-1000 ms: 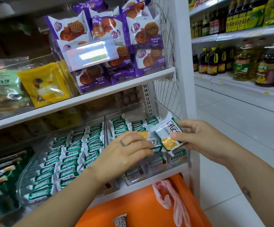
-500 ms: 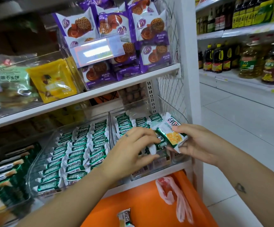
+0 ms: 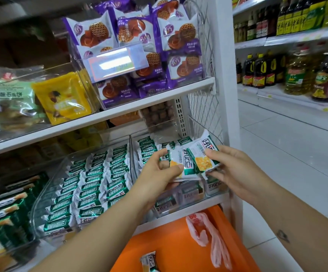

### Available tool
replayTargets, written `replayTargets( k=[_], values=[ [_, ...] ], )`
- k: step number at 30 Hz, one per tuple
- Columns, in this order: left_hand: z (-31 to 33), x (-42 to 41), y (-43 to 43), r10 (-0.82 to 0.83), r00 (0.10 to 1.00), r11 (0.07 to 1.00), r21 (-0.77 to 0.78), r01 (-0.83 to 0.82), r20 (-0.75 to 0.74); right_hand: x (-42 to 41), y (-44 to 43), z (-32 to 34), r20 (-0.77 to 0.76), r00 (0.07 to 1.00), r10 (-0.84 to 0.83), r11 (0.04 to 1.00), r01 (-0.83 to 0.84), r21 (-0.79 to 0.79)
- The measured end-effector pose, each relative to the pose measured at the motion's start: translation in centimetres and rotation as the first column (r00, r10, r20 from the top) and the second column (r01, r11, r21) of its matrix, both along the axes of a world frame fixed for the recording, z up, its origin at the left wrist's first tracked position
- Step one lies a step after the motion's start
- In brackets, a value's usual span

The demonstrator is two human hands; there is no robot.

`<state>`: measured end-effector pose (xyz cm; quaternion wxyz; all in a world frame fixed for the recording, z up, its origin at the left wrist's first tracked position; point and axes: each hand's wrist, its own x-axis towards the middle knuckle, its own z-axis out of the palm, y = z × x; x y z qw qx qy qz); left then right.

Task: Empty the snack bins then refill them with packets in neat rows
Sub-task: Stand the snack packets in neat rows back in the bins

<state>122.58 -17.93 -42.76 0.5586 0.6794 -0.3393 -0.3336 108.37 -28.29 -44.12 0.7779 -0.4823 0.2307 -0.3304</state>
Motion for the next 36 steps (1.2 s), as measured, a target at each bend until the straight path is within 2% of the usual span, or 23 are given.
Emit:
replayTargets(
  k=[3,6,10,11,13,16,18,20,22,24,26,28,31,33,36],
  values=[
    [-0.6,-1.4,-0.4,0.055,0.997,0.996,-0.06,-0.058,-0.054,0.4,0.9,-0.5,0.035,0.999,-0.021,0.999,0.02,0.026],
    [-1.0,-2.4,-0.6,0.057,0.985,0.991,-0.113,-0.076,-0.161,0.7,1.7,-0.9,-0.051,0.997,-0.052,0.995,0.047,-0.09],
    [-1.3,-3.0,-0.7,-0.059,0.936,0.976,-0.216,-0.019,-0.348,1.3,2.4,-1.1,-0.146,0.988,-0.048,0.987,0.025,-0.158],
    [-1.5,-2.7,-0.6,-0.066,0.935,0.974,-0.228,-0.016,-0.347,1.5,2.4,-1.2,-0.171,0.984,-0.05,0.984,0.019,-0.18],
    [-1.8,-2.0,-0.2,-0.048,0.963,0.978,-0.208,-0.008,-0.264,1.6,2.2,-1.3,-0.2,0.979,-0.047,0.978,0.005,-0.206],
    [-1.8,-1.0,0.8,-0.035,0.999,0.995,-0.094,0.032,-0.031,1.4,1.8,-1.1,-0.215,0.977,-0.001,0.976,-0.046,-0.215],
    [-1.4,-0.2,1.3,-0.043,0.99,0.997,-0.056,0.051,0.131,1.4,1.6,-0.8,-0.21,0.976,0.065,0.971,-0.11,-0.211],
    [-0.7,0.9,1.7,-0.055,0.961,0.994,-0.076,0.079,0.272,1.6,1.3,-0.3,-0.248,0.965,0.08,0.951,-0.149,-0.271],
    [-0.3,2.8,1.9,-0.019,0.911,0.995,-0.077,0.056,0.412,2.3,0.6,0.3,-0.331,0.944,0.002,0.902,-0.145,-0.408],
    [0.0,5.5,2.0,0.099,0.82,0.995,-0.083,-0.063,0.563,3.8,-0.8,0.8,-0.394,0.91,-0.13,0.827,-0.12,-0.549],
    [0.2,8.5,1.5,0.19,0.707,0.98,-0.093,-0.173,0.681,6.3,-2.9,1.1,-0.442,0.851,-0.283,0.72,-0.116,-0.684],
    [-0.1,11.4,0.5,0.187,0.649,0.972,-0.046,-0.228,0.737,9.4,-5.2,1.2,-0.47,0.8,-0.372,0.599,-0.179,-0.78],
    [-1.4,14.1,-0.9,0.13,0.658,0.969,0.045,-0.242,0.742,14.1,-8.9,0.9,-0.511,0.725,-0.462,0.404,-0.34,-0.849],
    [-2.5,14.5,-1.3,0.159,0.677,0.975,-0.006,-0.222,0.719,16.7,-11.3,0.5,-0.542,0.665,-0.515,0.319,-0.438,-0.84],
    [-4.0,14.5,-1.4,0.249,0.75,0.968,-0.132,-0.214,0.613,20.2,-13.2,-0.1,-0.646,0.563,-0.515,0.259,-0.617,-0.743]
  ],
)
